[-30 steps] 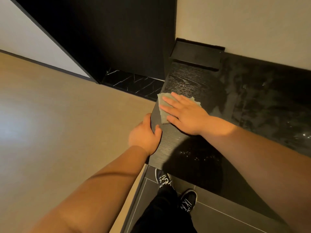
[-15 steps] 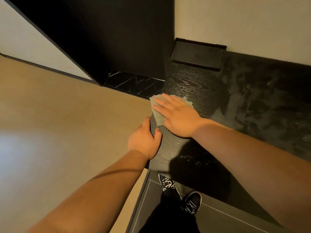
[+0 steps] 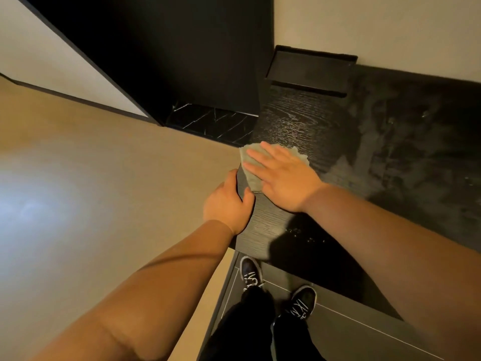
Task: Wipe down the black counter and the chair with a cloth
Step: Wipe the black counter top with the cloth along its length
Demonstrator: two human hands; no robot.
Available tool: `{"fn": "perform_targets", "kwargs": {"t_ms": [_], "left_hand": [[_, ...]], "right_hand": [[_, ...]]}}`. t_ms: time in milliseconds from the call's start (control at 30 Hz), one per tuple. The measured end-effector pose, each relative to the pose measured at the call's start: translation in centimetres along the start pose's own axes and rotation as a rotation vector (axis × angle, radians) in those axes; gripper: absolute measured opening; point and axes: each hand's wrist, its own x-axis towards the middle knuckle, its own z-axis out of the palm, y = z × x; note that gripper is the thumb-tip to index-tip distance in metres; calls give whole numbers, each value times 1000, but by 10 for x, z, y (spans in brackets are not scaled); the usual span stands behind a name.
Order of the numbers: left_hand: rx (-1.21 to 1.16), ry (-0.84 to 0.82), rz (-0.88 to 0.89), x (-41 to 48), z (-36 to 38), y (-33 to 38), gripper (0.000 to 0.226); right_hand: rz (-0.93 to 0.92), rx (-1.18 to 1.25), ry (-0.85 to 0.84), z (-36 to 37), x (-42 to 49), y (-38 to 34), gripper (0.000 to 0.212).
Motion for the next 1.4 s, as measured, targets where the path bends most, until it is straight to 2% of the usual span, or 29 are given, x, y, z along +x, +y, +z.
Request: {"fn": "perform_targets", "kwargs": {"t_ms": [67,167,267,333,433,533,600,700,800,867,933,1033,1100,1200,1267,1333,1400], "left_hand": [[2,-6,4,0,-1,0,55],[-20,-10,21,-2,-3,-1,59],[-31,-13,23,0,-3,-2,60],[-48,-11,31,0,-2,-3,59],[-58,-4,47,0,-1,-2,58],[-79,-3,49,0,-1,-3,57],[-84,-7,43,0,-2,-3,56],[-89,-8,35,0,-2,-5,55],[-104,-21,38,1,-1,-5,53],[-100,-22,38,1,-1,-5,54],[-112,-24,38,0,-1,-5,53],[-125,-31,47,2,0,-5,51],[-130,-28,46,2,0,-7,50],[-128,-29,37,1,-1,-7,51],[-127,-30,38,0,-2,-7,51],[-124,-37,43,0,-3,-7,49],[-119,-44,47,1,-2,-7,48]], "right_hand": [[80,20,-2,-7,0,17,67],[319,39,112,-17,2,49,63],[473,43,149,-14,0,43,61],[465,25,130,-4,-8,18,62],[318,3,101,12,-29,-14,66],[231,79,61,12,-41,-7,66],[320,107,103,9,-47,14,62],[574,110,247,6,-59,40,56],[698,114,276,10,-60,26,56],[661,112,257,19,-59,0,56],[539,67,213,30,-66,-24,58],[387,75,121,29,-79,-25,57],[414,67,146,24,-78,-6,58],[612,74,261,15,-63,19,59],[714,72,285,12,-48,10,60],[676,34,283,18,-41,-10,63],[533,23,267,30,-48,-36,67]]}}
